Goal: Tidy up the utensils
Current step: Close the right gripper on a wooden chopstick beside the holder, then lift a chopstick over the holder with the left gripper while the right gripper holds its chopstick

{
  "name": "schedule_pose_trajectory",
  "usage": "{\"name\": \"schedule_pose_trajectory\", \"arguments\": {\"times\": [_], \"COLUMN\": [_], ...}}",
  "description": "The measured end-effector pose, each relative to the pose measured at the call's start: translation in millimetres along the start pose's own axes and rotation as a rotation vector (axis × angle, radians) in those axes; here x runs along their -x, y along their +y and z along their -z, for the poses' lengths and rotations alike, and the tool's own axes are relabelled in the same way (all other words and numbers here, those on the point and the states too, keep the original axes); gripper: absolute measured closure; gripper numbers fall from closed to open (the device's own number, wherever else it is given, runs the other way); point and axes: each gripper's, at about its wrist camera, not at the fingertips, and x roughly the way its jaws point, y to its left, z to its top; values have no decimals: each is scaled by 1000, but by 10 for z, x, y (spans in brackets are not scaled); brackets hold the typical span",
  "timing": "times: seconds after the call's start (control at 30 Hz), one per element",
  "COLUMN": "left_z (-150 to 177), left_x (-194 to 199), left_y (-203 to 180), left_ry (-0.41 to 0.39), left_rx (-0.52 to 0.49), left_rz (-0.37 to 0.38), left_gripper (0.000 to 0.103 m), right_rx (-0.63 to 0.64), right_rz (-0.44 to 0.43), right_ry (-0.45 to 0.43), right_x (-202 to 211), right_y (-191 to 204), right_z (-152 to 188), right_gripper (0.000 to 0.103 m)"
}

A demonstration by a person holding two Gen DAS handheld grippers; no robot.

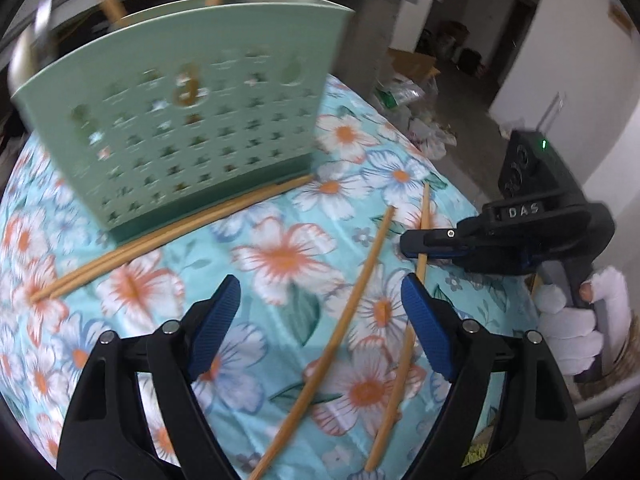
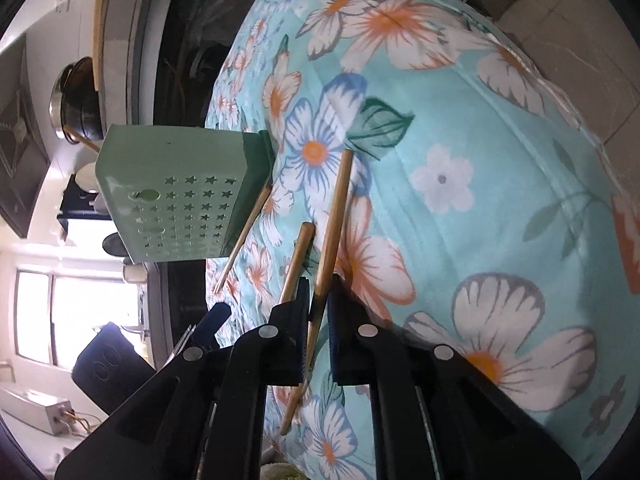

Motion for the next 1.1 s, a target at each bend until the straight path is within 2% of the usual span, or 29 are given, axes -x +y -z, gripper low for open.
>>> {"name": "schedule_pose_trajectory", "arguments": {"times": [0.17,0.27,0.37,0.4,0.53,0.67,0.73,0.8,0.9,1.1], "left_z": [-63,-110,-178,-196,-209,-233,-224,-231,-237,-271], "left_x": [-175,-263,-364,-408,-560,-613,-617,-630,-627,-274], "left_y": [-246,-335,-369,-385,-429,-467,-479,-491,-505,-330], "left_ry": [47,59,87,97,140,132,125,117,111,49], "left_rx": [-116,-143,-156,-166,-197,-214,-214,-219,-210,-137], "left_rz": [-31,-42,-46,-53,-73,-83,-79,-77,-67,-43], "left_gripper": [46,55,72,74,75,75,80,92,98,98], "right_rx": [105,110,106,106,95,89,92,93,96,103], "right_rz": [81,77,66,65,53,46,45,43,45,50], "right_ry": [-18,-18,-17,-17,-14,-21,-26,-30,-36,-53], "right_x": [130,191,191,189,199,203,218,226,233,237], "right_y": [83,20,-10,-13,-52,-70,-83,-90,-93,-79], "right_z": [5,-2,-8,-10,-16,-17,-11,-3,11,42], "right_gripper": [92,92,92,92,93,94,94,94,94,94]}}
